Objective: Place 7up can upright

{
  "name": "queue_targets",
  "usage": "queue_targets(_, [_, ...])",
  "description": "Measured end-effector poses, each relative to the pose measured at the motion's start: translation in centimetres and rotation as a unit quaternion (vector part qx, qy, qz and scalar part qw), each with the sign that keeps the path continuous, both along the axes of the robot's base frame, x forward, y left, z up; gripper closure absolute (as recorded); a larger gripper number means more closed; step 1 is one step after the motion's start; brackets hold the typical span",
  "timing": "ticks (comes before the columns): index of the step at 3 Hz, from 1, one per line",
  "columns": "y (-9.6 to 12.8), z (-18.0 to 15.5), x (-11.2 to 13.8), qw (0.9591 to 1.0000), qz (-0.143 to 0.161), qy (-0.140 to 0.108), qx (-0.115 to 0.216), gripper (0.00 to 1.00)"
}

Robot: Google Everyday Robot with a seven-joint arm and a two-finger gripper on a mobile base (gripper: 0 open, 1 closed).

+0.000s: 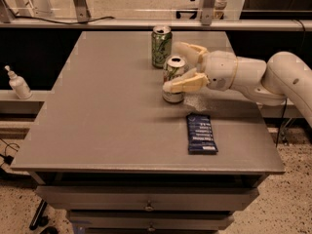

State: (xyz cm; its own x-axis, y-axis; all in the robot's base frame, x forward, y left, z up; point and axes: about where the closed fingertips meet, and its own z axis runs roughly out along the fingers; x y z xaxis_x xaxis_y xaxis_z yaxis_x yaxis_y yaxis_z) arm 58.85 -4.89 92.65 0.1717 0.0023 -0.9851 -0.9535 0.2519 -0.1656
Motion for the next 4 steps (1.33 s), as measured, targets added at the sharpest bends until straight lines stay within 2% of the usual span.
queue_targets(1, [-0.3, 1.1, -0.4, 1.0000, -0.004, -0.005, -0.006, 0.00])
queue_targets(2, [-1.7, 3.1, -1.6, 0.9996, -0.014, -0.017, -0.018, 0.00])
queue_targets(4, [-7.2, 8.1, -6.3, 0.9963, -0.053, -0.045, -0.051, 0.00])
